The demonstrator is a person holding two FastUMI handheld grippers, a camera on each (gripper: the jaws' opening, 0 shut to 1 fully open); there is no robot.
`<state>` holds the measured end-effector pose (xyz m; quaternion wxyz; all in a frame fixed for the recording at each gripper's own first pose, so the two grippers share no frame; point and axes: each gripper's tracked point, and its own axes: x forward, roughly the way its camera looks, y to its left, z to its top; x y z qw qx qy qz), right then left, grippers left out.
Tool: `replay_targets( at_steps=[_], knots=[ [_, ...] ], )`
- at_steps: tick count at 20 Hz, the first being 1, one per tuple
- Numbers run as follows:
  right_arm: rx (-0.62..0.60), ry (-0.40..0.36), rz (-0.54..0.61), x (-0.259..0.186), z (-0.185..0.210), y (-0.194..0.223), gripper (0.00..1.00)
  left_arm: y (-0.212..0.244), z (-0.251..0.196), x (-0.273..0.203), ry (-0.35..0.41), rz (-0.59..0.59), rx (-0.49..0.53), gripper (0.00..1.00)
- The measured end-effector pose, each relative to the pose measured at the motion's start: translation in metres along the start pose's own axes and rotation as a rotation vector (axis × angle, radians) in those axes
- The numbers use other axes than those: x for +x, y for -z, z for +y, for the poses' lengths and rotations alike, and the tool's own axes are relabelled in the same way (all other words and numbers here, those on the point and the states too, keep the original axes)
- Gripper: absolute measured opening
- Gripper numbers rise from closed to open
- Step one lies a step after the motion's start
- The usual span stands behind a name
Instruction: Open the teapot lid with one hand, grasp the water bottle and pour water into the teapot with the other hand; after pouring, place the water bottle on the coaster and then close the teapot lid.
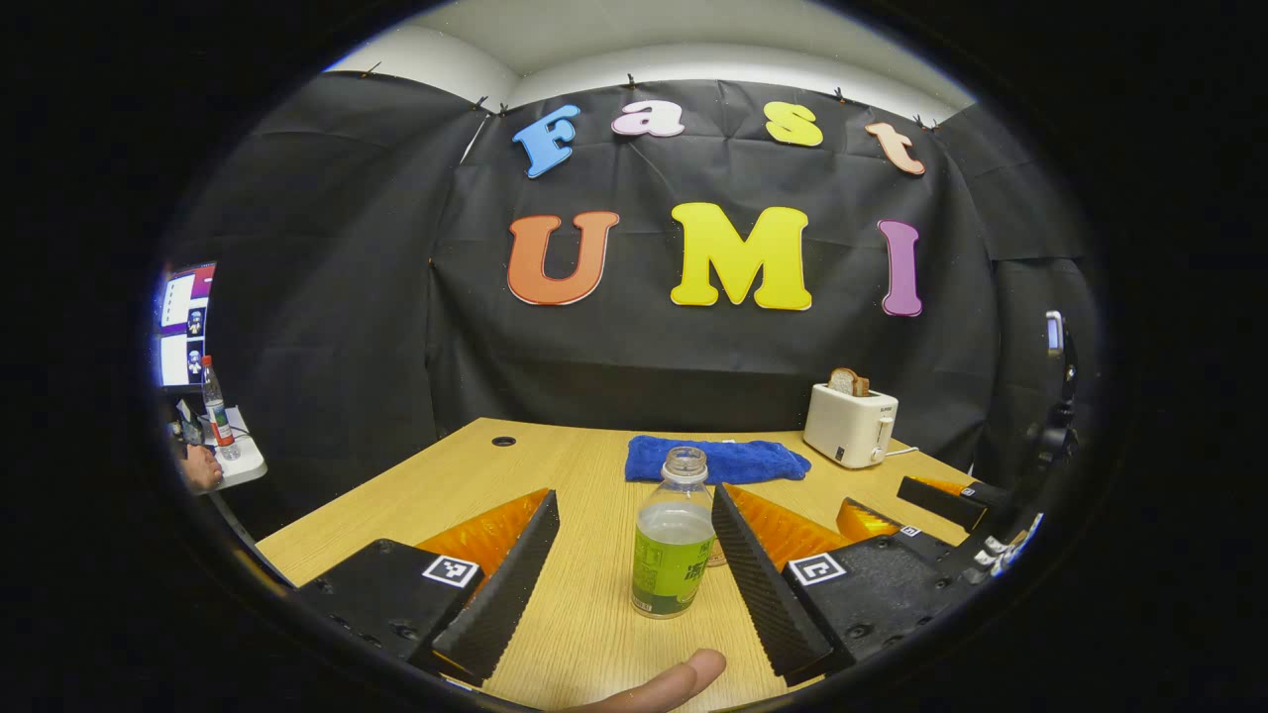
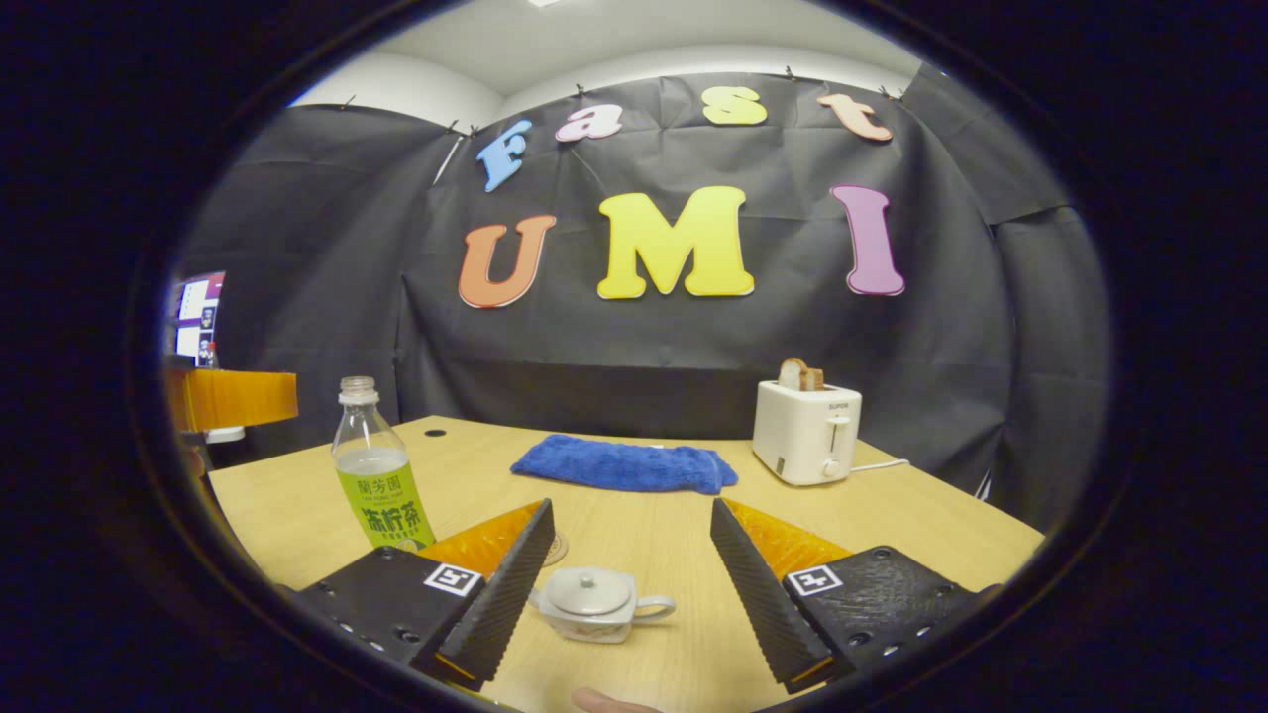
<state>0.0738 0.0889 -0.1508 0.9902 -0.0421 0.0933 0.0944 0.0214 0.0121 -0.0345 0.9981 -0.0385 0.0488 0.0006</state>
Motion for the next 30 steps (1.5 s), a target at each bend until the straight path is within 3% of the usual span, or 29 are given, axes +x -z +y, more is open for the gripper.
replay_targets(
  at_steps=[5, 8, 11, 13, 16, 17, 20, 21, 22, 24, 25, 30],
  knots=[
    [0.026, -0.051, 0.039, 0.018, 0.011, 0.023, 0.8, 0.004, 0.002, 0.002, -0.009, 0.014, -0.008, 0.98],
    [0.037, -0.07, 0.069, 0.022, 0.015, 0.033, 0.78, 0.007, 0.003, 0.005, -0.012, 0.022, -0.009, 0.98],
    [0.038, -0.102, 0.149, 0.026, 0.019, 0.053, 0.62, 0.011, 0.003, 0.007, -0.017, 0.034, -0.002, 0.98],
    [0.029, -0.111, 0.131, 0.025, 0.021, 0.048, 0.55, 0.011, 0.001, 0.01, -0.018, 0.035, 0.002, 0.98],
    [-0.013, -0.134, 0.123, 0.023, 0.029, 0.048, 0.55, 0.015, 0.001, 0.012, -0.018, 0.041, 0.006, 0.98],
    [-0.018, -0.132, 0.121, 0.024, 0.029, 0.049, 0.38, 0.015, 0.0, 0.012, -0.017, 0.045, 0.006, 0.98],
    [-0.021, -0.114, 0.108, 0.025, 0.022, 0.05, 0.35, 0.018, 0.002, 0.013, -0.022, 0.052, 0.008, 0.98],
    [0.011, -0.112, 0.111, 0.022, 0.021, 0.046, 0.1, 0.018, 0.002, 0.013, -0.022, 0.054, 0.005, 0.98],
    [0.022, -0.117, 0.123, 0.024, 0.023, 0.051, 0.06, 0.019, 0.001, 0.013, -0.022, 0.055, 0.005, 0.98],
    [0.008, -0.125, 0.116, 0.02, 0.023, 0.045, 0.06, 0.019, 0.002, 0.013, -0.026, 0.057, 0.011, 0.98],
    [0.005, -0.124, 0.115, 0.022, 0.025, 0.046, 0.01, 0.02, 0.001, 0.014, -0.025, 0.058, 0.012, 0.99],
    [0.026, -0.118, 0.107, 0.018, 0.022, 0.041, 0.0, 0.021, -0.003, 0.015, -0.003, 0.061, 0.012, 0.98]
  ],
)
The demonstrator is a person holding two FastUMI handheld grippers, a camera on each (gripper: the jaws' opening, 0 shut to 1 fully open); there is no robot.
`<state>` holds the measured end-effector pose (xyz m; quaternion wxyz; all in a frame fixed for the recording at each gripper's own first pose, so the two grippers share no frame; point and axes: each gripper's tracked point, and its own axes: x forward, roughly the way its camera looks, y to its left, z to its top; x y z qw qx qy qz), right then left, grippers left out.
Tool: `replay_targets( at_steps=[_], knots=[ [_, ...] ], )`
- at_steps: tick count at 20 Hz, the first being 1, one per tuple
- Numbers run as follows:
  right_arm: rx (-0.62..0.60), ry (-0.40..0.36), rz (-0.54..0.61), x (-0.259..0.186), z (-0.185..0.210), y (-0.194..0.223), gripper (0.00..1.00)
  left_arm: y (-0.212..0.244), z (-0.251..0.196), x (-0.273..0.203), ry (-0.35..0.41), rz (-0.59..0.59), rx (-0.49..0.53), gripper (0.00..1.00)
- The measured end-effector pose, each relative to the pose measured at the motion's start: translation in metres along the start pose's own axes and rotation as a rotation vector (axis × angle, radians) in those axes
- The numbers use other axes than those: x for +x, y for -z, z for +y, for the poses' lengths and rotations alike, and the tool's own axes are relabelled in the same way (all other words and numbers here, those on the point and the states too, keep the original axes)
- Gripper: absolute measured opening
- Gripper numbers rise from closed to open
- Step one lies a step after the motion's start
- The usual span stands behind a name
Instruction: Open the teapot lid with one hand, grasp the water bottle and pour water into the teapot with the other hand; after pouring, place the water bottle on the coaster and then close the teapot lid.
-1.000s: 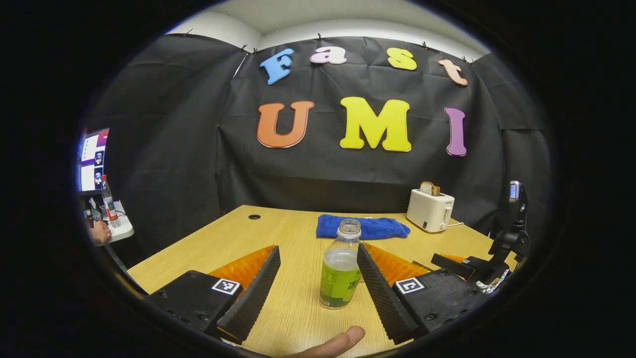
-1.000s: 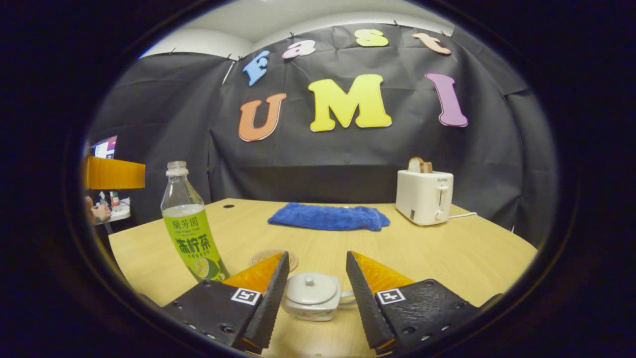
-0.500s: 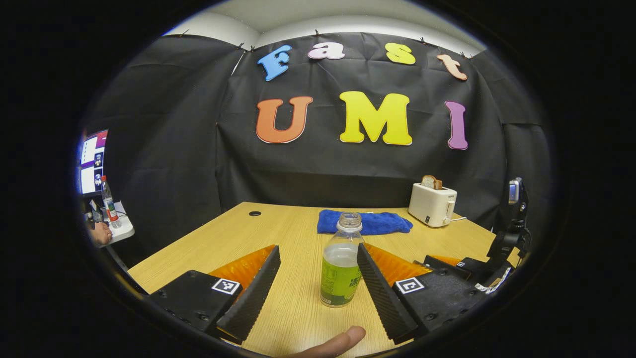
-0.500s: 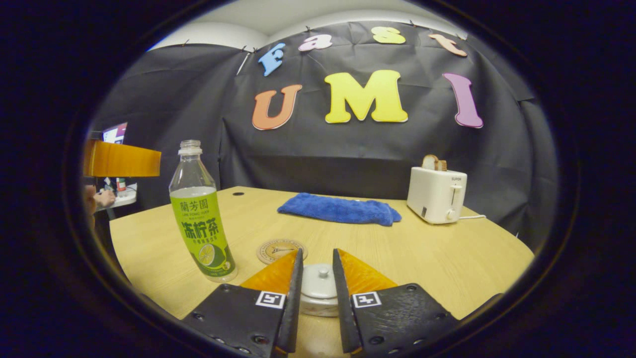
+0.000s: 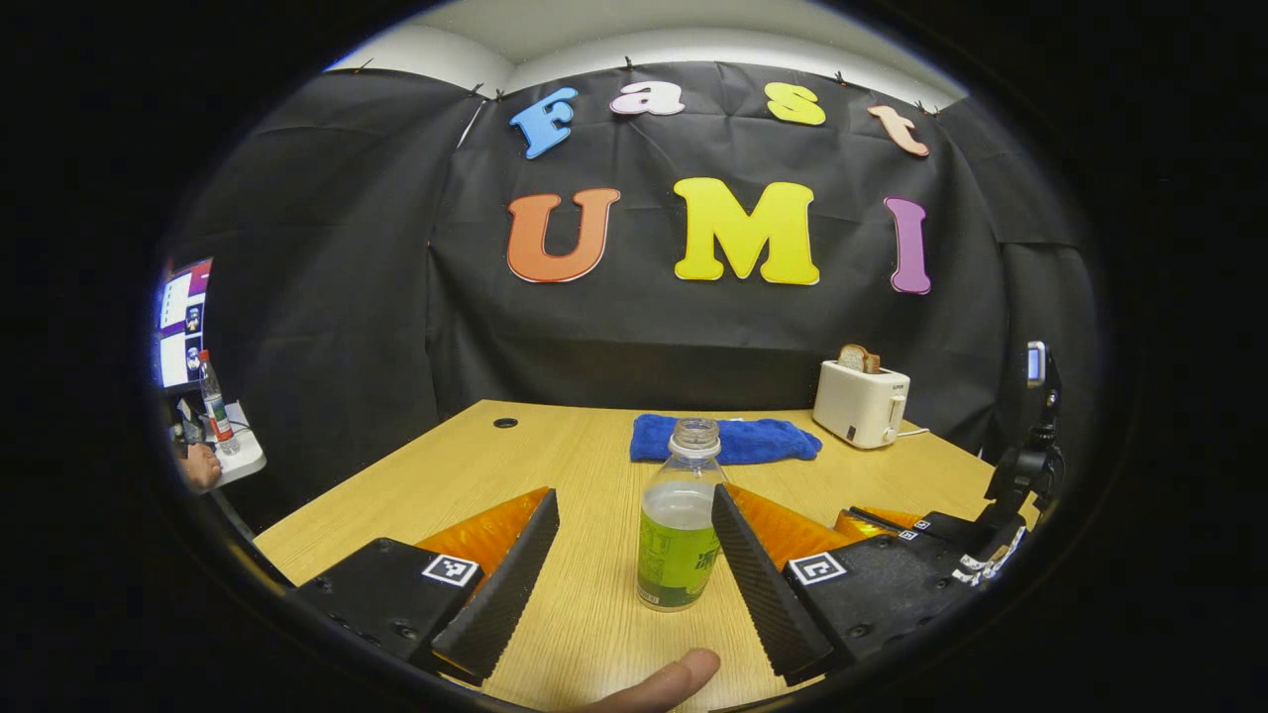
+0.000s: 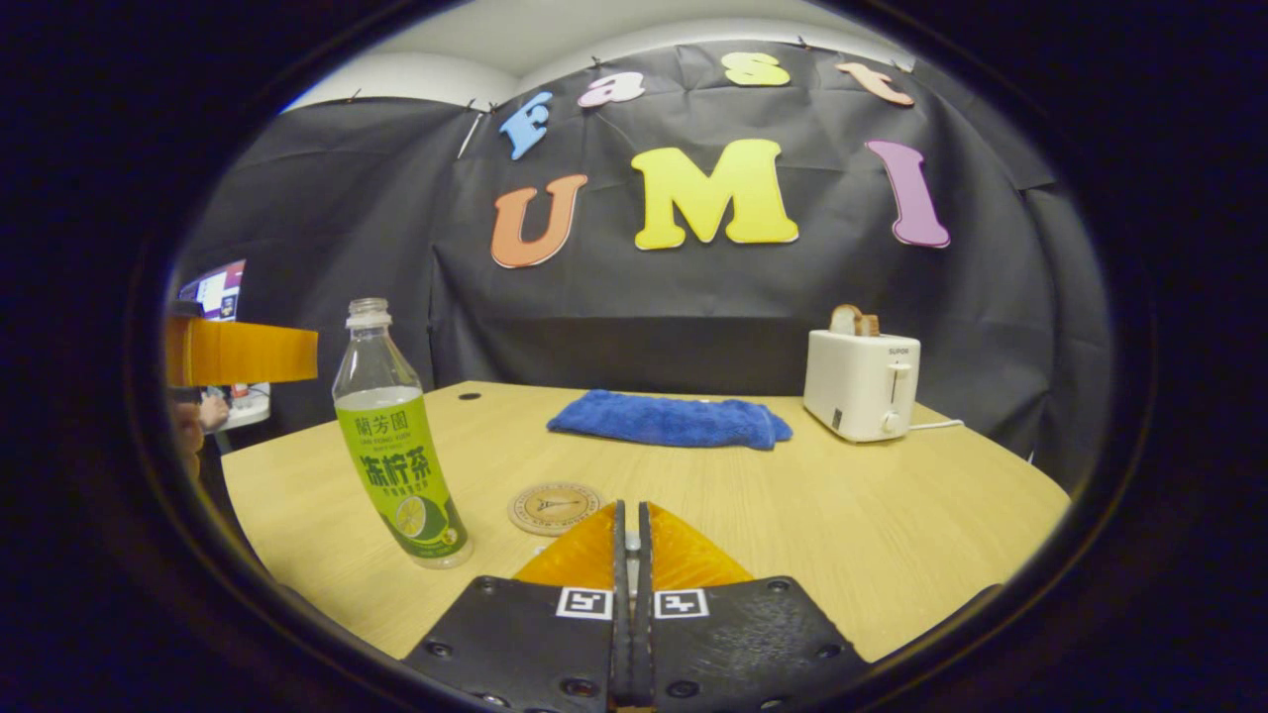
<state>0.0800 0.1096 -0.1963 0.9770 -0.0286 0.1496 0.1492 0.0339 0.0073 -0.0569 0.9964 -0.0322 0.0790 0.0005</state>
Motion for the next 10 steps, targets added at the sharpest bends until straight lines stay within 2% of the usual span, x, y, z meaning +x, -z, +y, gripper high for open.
replay_targets(
  at_steps=[5, 10],
  knots=[
    [0.013, 0.0, -0.024, -0.006, 0.002, -0.01, 0.01, 0.006, -0.007, 0.003, 0.031, 0.018, -0.023, 0.98],
    [0.012, -0.012, -0.061, -0.021, 0.0, -0.029, 0.01, 0.012, -0.005, 0.008, 0.012, 0.013, 0.012, 0.98]
  ],
)
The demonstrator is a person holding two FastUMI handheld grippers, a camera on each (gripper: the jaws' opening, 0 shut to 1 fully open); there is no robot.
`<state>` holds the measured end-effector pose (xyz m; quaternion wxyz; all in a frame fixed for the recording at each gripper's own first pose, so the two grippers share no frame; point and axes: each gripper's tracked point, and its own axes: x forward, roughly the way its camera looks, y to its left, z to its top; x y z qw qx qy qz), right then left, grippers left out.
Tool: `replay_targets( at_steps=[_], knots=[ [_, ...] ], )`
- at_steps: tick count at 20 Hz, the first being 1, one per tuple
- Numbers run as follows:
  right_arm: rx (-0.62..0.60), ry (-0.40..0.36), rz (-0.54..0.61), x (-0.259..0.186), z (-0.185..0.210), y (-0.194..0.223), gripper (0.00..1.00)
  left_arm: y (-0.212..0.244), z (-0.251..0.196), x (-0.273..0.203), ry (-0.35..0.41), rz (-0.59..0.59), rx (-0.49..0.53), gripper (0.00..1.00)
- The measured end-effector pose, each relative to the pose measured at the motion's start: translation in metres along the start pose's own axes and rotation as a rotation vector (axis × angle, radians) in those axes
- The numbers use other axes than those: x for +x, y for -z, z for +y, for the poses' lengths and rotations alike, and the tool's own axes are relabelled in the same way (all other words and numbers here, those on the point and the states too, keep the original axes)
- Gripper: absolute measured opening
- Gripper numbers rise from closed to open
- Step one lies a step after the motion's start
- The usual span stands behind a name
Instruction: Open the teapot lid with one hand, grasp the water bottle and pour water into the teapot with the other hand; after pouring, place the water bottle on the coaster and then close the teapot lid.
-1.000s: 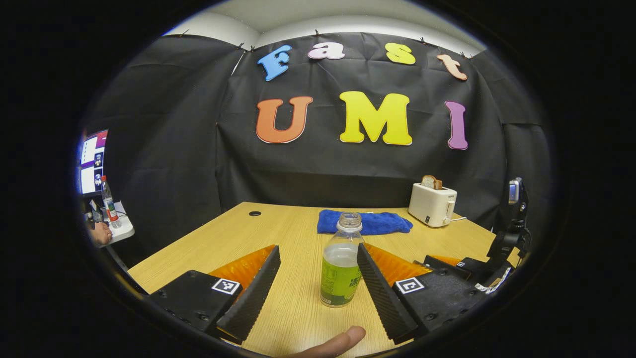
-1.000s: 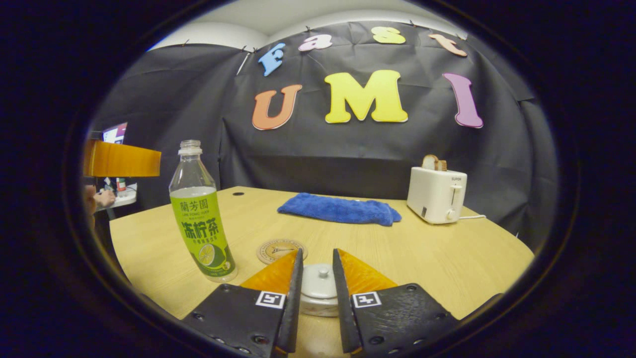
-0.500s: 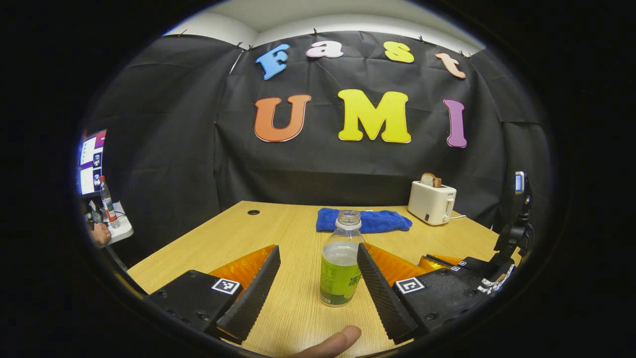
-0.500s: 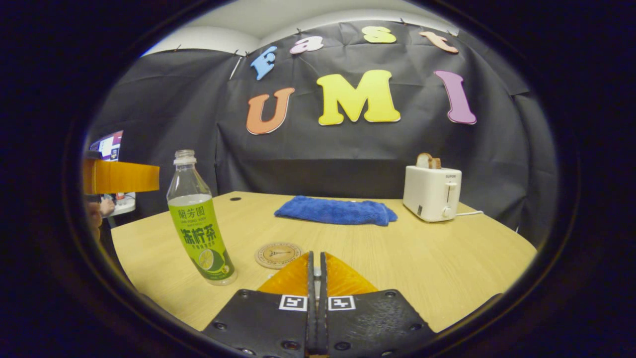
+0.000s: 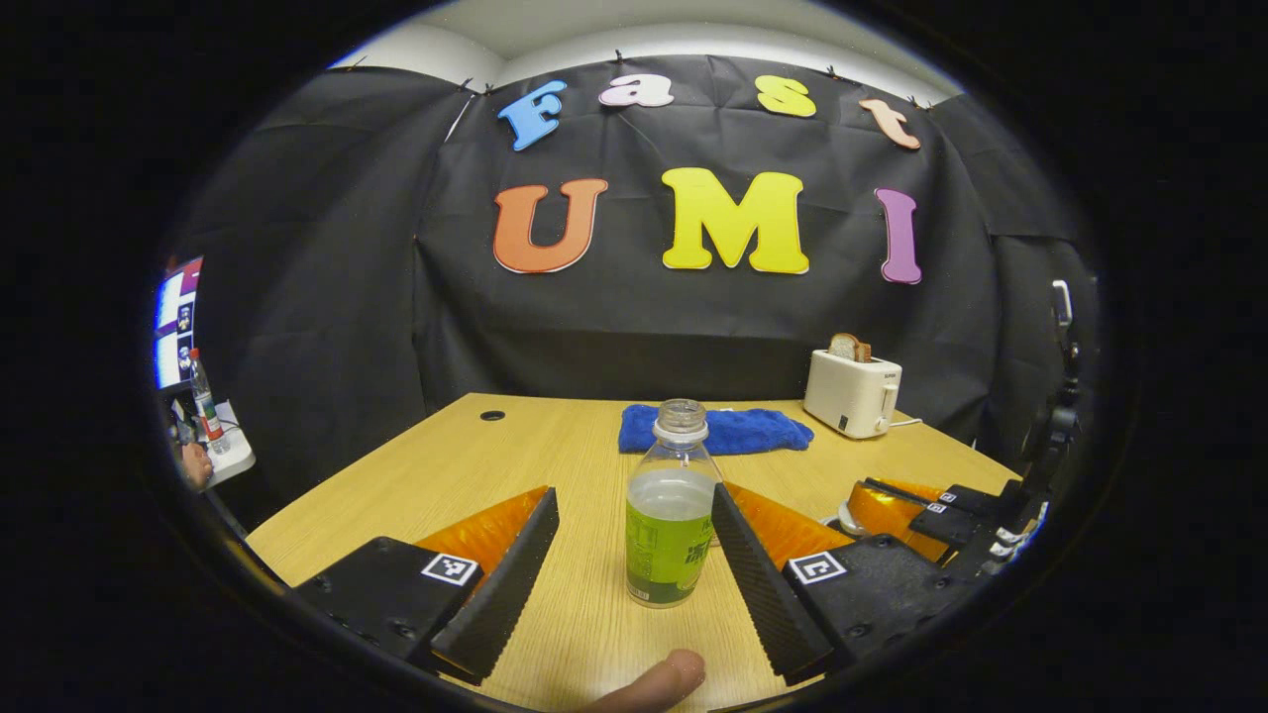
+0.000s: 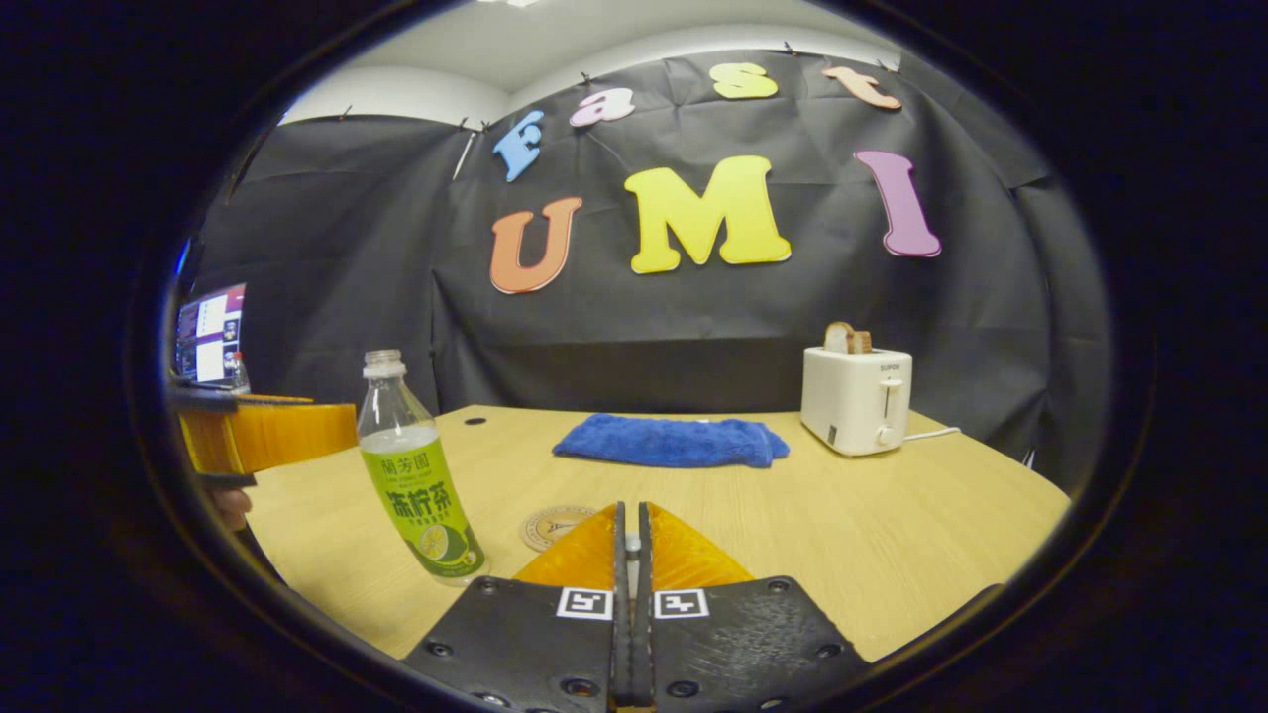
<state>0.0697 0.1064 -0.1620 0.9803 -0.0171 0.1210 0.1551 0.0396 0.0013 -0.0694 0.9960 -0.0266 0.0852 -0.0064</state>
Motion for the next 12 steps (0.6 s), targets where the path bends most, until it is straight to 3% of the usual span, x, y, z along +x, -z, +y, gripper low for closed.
replay_targets(
  at_steps=[7, 12],
  knots=[
    [0.0, 0.058, -0.071, -0.027, -0.039, -0.039, 0.01, 0.01, -0.019, 0.009, -0.003, -0.037, 0.07, 0.97],
    [0.018, 0.078, -0.113, -0.046, -0.061, -0.067, 0.0, 0.024, -0.022, 0.023, -0.015, -0.042, 0.057, 0.98]
  ],
)
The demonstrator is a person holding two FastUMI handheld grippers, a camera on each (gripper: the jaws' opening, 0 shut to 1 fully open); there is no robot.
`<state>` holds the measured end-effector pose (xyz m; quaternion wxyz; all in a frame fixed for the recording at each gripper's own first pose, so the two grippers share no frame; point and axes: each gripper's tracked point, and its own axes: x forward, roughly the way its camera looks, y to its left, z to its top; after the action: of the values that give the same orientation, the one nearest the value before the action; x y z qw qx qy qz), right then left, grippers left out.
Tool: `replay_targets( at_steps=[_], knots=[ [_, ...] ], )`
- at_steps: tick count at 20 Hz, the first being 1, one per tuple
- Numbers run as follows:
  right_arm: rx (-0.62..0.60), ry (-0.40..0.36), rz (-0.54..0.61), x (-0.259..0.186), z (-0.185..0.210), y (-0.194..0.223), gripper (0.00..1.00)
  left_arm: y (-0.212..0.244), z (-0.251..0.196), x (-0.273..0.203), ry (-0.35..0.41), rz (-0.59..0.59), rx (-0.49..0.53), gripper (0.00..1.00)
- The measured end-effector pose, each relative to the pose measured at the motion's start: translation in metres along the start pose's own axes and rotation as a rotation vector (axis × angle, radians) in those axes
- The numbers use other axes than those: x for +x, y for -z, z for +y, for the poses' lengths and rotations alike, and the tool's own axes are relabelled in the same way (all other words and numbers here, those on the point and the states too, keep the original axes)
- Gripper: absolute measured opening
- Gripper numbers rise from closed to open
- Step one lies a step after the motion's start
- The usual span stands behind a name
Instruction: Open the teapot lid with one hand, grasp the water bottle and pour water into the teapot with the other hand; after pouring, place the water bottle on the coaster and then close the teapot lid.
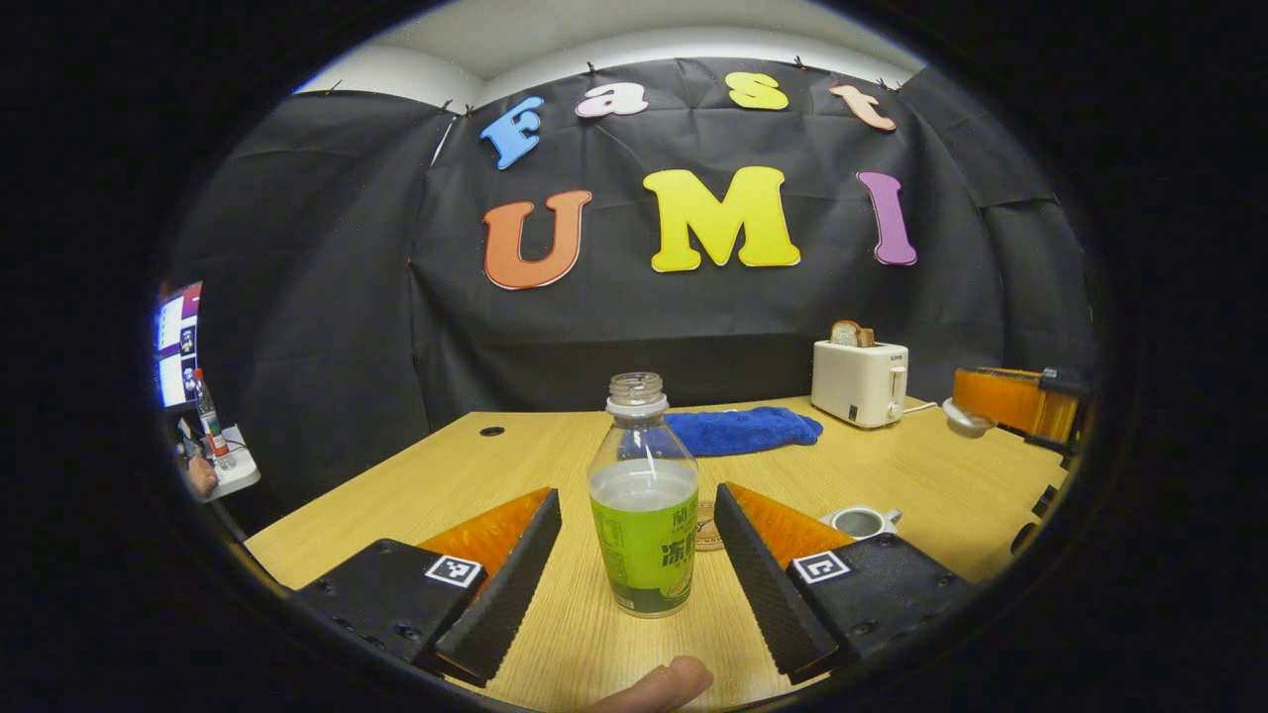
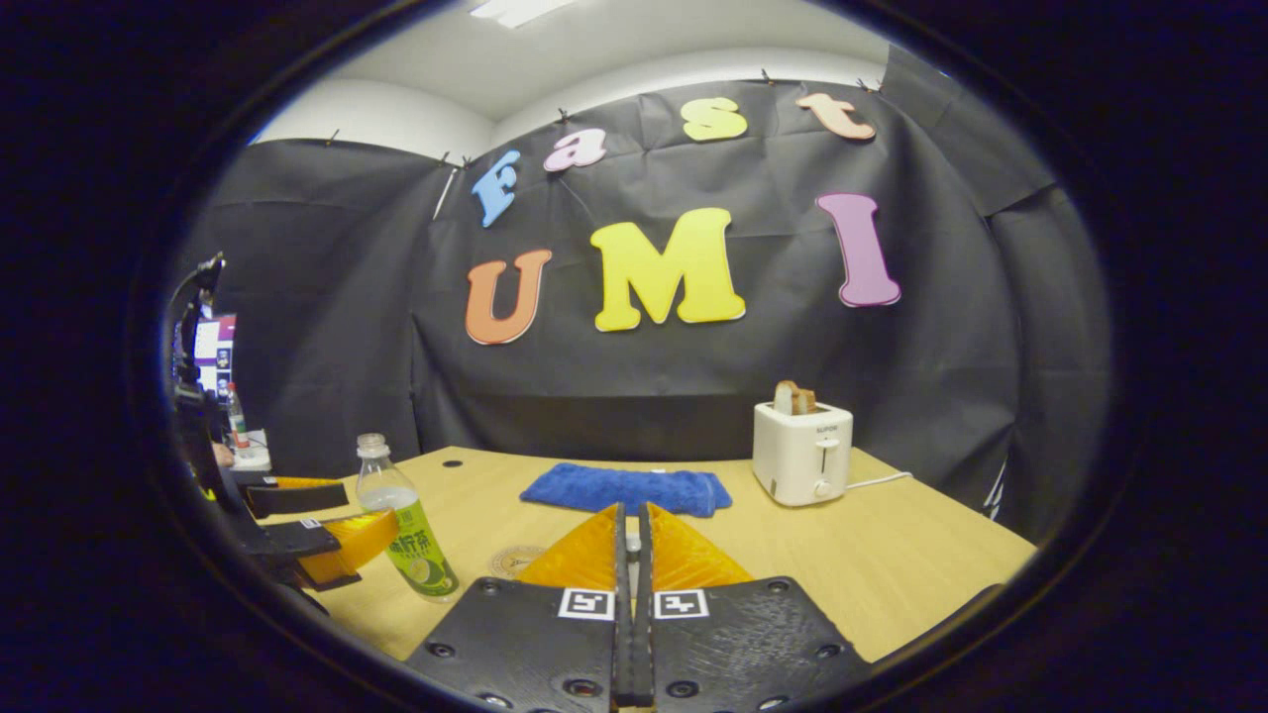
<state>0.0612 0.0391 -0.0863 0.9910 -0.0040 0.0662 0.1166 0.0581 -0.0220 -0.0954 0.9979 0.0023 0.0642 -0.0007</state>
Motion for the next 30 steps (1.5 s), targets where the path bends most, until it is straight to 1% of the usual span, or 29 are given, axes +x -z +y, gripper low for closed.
replay_targets(
  at_steps=[3, 5, 6, 8, 10, 13, 15, 16, 17, 22, 24, 26, 27, 30],
  knots=[
    [-0.017, 0.028, -0.018, -0.005, -0.012, -0.009, 0.0, 0.01, -0.006, 0.011, 0.032, 0.002, -0.045, 0.98],
    [-0.015, 0.034, -0.03, -0.009, -0.015, -0.017, 0.0, 0.012, -0.003, 0.021, 0.023, -0.019, -0.057, 0.98],
    [-0.01, 0.037, -0.033, -0.01, -0.017, -0.018, 0.0, 0.014, -0.003, 0.025, 0.031, -0.031, -0.062, 0.98],
    [-0.009, 0.043, -0.04, -0.013, -0.021, -0.022, 0.0, 0.018, -0.004, 0.028, 0.047, -0.048, -0.067, 0.98],
    [-0.014, 0.049, -0.042, -0.014, -0.023, -0.024, 0.0, 0.019, 0.0, 0.032, 0.041, -0.059, -0.066, 0.98],
    [-0.012, 0.053, -0.035, -0.014, -0.025, -0.022, 0.0, 0.019, -0.002, 0.033, 0.054, -0.071, -0.064, 0.97],
    [-0.014, 0.054, -0.021, -0.012, -0.026, -0.018, 0.0, 0.016, -0.004, 0.033, 0.071, -0.091, -0.063, 0.91],
    [-0.01, 0.051, -0.016, -0.012, -0.024, -0.018, 0.0, 0.013, -0.004, 0.033, 0.075, -0.1, -0.07, 0.85],
    [-0.008, 0.049, -0.014, -0.012, -0.024, -0.017, 0.0, 0.012, -0.005, 0.035, 0.08, -0.106, -0.074, 0.83],
    [-0.012, 0.048, -0.014, -0.012, -0.025, -0.018, 0.0, 0.013, -0.003, 0.032, 0.08, -0.085, -0.057, 0.79],
    [-0.013, 0.05, -0.011, -0.012, -0.028, -0.019, 0.0, 0.001, 0.002, 0.023, 0.054, -0.104, -0.015, 0.78],
    [-0.017, 0.054, -0.005, -0.013, -0.031, -0.018, 0.0, -0.012, 0.007, 0.015, 0.016, -0.121, 0.06, 0.78],
    [-0.018, 0.061, -0.002, -0.013, -0.034, -0.018, 0.0, -0.015, 0.011, 0.012, -0.006, -0.116, 0.095, 0.78],
    [-0.014, 0.054, 0.016, -0.016, -0.036, -0.018, 0.0, -0.021, 0.011, 0.004, -0.027, -0.095, 0.183, 0.77]
  ],
)
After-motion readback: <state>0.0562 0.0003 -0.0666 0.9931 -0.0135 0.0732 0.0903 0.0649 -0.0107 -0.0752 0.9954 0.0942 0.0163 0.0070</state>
